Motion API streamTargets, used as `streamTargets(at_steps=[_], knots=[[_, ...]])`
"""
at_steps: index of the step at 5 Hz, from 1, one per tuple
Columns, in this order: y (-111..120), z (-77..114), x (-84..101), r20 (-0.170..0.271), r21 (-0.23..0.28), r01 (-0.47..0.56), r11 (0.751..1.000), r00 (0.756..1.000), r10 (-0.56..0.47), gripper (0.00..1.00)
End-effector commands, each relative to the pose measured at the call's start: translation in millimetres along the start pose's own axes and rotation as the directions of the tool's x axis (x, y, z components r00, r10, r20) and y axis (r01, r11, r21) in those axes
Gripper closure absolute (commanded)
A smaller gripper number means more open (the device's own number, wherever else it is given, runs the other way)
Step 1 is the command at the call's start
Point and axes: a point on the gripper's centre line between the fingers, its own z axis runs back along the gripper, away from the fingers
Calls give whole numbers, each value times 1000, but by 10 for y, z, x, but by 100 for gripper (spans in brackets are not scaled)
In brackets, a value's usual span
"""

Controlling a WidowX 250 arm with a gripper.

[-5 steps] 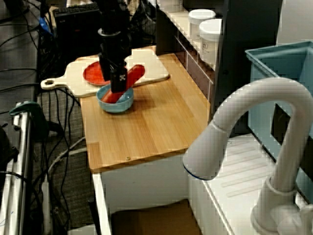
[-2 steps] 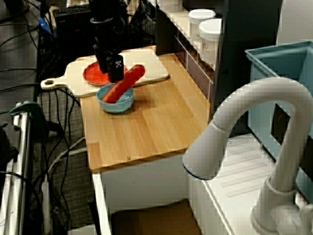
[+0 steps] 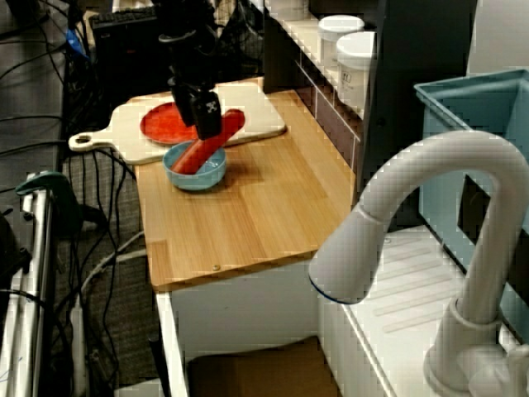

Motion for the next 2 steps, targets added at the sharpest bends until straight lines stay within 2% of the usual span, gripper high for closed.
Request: streamTargets(at_steps=[1, 2], knots=[[-81, 30, 255, 70, -4, -51, 999, 996, 51, 0], [-115, -73, 297, 79, 18, -65, 998, 995, 63, 0]])
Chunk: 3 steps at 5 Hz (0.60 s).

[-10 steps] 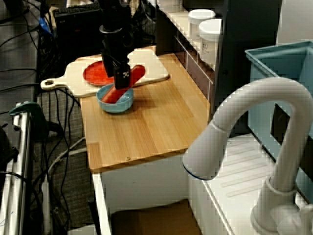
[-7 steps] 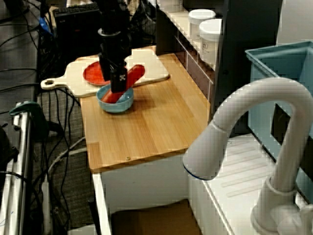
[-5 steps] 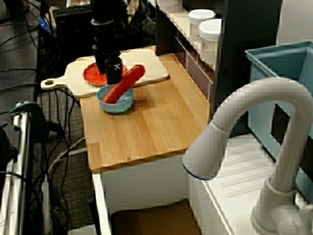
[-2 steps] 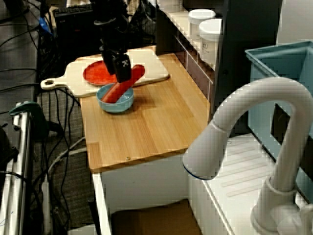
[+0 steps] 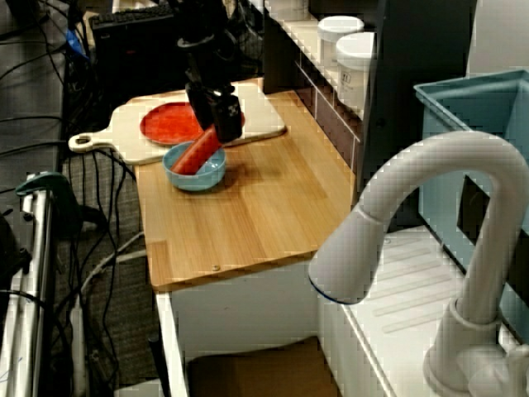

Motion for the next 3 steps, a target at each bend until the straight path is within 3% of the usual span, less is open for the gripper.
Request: streamTargets(at_steps=[1, 2, 3], knots=[[-45, -71, 121, 44, 28, -13, 1000, 999, 12, 100], [-24, -53, 97, 17, 25, -6, 1000, 1000, 5, 100], [6, 122, 86, 3, 2, 8, 1000, 1000, -8, 100]])
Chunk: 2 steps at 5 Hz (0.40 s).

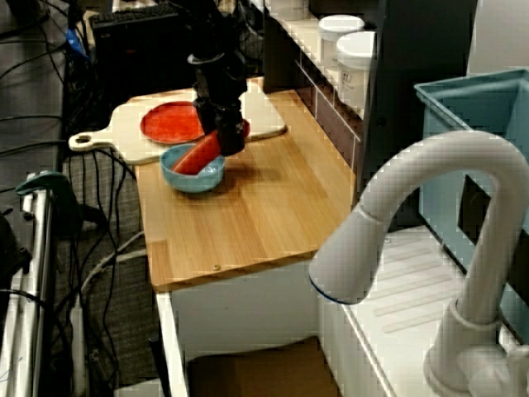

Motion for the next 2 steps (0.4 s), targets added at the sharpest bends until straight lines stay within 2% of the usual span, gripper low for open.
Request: streamTargets(at_steps=[1, 2], knots=[[119, 559, 114, 30, -60, 11, 998, 1000, -9, 100], [222, 828, 142, 29, -100, -6, 995, 1000, 8, 100]])
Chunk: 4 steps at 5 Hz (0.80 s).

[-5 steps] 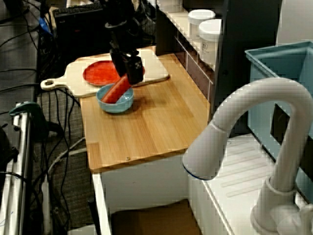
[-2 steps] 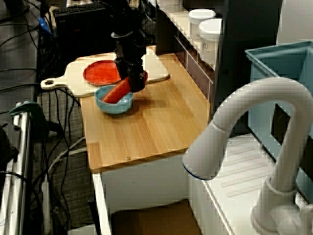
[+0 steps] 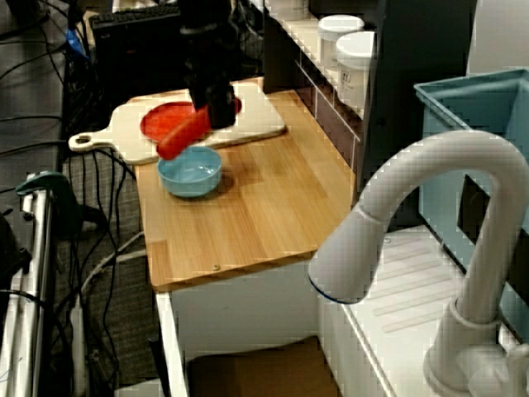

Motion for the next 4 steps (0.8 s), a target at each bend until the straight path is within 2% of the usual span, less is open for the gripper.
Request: streamTargets(at_steps=[1, 2, 3, 4], knots=[[199, 615, 137, 47, -21, -1, 1000, 999, 2, 100], [472, 572, 247, 4, 33, 3, 999, 1000, -3, 100], [742, 587, 399, -17, 49, 1, 999, 1000, 0, 100], [986, 531, 472, -70, 66, -10, 998, 997, 15, 100]])
